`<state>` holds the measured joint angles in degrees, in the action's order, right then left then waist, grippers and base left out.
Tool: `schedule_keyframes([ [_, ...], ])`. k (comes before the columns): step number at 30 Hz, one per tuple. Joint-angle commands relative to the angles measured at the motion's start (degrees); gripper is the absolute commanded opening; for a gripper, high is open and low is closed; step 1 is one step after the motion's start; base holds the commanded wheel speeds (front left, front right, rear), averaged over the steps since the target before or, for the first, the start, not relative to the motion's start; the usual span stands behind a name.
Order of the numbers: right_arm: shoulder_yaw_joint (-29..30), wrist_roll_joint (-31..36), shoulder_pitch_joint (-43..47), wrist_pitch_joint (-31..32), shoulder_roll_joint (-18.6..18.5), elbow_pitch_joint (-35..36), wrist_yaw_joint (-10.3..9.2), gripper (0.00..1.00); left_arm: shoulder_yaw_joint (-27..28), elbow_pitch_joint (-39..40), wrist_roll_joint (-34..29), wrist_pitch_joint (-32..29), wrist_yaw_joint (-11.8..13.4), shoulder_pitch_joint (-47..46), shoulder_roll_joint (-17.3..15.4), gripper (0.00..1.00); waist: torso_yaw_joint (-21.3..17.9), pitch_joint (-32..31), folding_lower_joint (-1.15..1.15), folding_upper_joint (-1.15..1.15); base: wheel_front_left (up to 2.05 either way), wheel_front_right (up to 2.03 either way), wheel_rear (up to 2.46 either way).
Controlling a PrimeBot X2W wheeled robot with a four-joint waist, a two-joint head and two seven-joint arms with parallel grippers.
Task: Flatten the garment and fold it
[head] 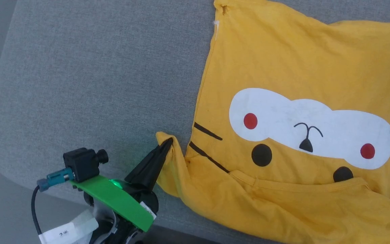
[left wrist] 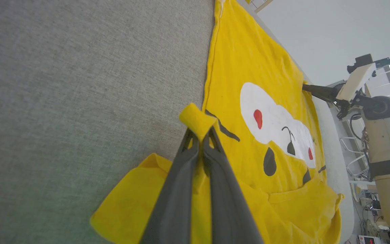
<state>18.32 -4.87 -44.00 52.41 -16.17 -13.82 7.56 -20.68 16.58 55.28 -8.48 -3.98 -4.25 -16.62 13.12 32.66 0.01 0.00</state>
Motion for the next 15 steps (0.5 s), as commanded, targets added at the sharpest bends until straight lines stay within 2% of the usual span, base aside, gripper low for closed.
schedule_keyframes([
  [1,-0.7,-0.7,1.7,0.2,1.0,-2.3,-0.08,0.0,0.4,-0.2,-0.6,0.4,-0.3,-1.3,-0.1,0.0,-0.8,-0.8,-0.01,0.0,0.0,0.0,0.0],
  [9,-1.1,-5.5,3.1,-8.1,1.1,-1.7,-0.08,0.0,2.4,-0.7,-1.3,2.8,0.0,-0.4,-0.8,0.0,-5.3,-7.5,-0.01,0.0,0.0,0.0,0.0],
  [15,1.6,-11.1,11.0,-12.2,0.4,4.3,-0.08,0.0,3.0,-1.7,-1.9,3.2,1.1,2.4,-1.8,0.0,-9.5,-13.1,-0.01,0.0,0.0,0.0,0.0],
])
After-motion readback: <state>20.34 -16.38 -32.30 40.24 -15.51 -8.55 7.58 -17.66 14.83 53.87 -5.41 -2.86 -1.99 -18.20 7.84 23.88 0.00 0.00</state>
